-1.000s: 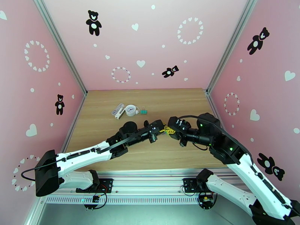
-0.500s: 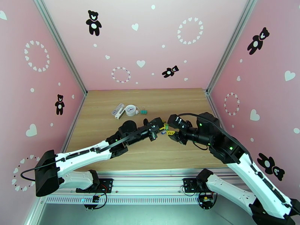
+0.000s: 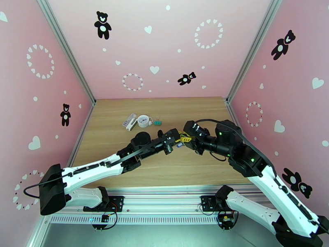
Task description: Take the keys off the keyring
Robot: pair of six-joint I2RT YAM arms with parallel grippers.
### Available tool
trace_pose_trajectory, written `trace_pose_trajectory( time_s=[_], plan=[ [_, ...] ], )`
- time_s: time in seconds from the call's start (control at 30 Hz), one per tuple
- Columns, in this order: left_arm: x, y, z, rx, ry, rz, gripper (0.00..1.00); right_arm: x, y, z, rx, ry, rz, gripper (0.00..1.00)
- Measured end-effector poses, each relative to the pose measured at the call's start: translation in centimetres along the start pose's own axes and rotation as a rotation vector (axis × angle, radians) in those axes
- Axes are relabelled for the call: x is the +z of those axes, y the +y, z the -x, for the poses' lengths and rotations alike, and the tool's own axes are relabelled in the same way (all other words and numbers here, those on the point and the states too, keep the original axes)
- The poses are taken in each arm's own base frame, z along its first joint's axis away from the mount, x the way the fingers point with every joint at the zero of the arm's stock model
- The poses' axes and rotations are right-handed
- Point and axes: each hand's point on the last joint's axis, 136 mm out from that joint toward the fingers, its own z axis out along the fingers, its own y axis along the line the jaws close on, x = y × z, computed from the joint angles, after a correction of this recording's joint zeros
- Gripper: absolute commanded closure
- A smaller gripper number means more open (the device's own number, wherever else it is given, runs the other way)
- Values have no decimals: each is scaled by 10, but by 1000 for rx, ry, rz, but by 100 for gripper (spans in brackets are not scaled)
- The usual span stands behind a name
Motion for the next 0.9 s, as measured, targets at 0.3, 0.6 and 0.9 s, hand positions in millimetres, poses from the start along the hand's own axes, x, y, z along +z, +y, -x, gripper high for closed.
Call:
trace_pose_trajectory(
  time_s=[0.3,0.6,0.9],
  plan=[
    [0,2,-2,0,7,13,100,1,-1,0,-2,1,-2,100],
    [1,4,-3,-47,9,19,100,2,2,1,-56,-4,14,100],
    [8,11,-16,-151,41,8,100,12,-5,-4,-152,47,-53,100]
  ],
)
